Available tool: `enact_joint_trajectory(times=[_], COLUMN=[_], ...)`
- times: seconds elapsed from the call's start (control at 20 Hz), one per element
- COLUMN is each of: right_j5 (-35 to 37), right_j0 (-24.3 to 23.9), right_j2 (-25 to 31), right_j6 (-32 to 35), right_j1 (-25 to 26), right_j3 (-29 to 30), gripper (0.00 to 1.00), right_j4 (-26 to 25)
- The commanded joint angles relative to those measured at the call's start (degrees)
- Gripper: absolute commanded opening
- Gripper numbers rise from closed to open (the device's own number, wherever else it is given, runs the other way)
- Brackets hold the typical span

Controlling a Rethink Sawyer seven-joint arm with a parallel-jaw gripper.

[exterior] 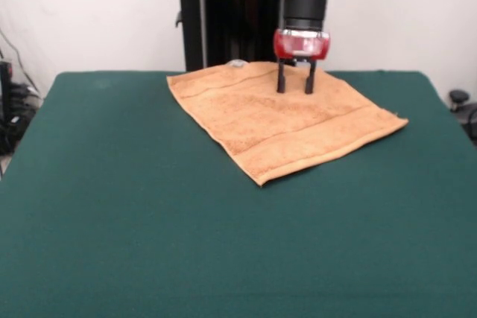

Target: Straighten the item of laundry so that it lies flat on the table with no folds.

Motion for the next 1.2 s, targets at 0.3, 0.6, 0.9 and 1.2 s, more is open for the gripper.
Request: enact_joint_trajectory(times=[0.3, 0.6, 0.9, 1.2], right_j5=[-14.6, -18.8, -9.4, -0.7], right_j0=[-1.9, -2.2, -3.3, -4.4], right_j2=[8.3, 8.5, 9.2, 9.8], right_j6=[12.7, 12.4, 10.0, 7.0], right_j1=[8.6, 10.1, 9.4, 9.4], right_j3=[-18.0, -19.1, -20.9, -24.0], gripper=[1.00, 1.00, 1.00, 1.00], right_j4=[10.2, 10.3, 7.9, 5.3])
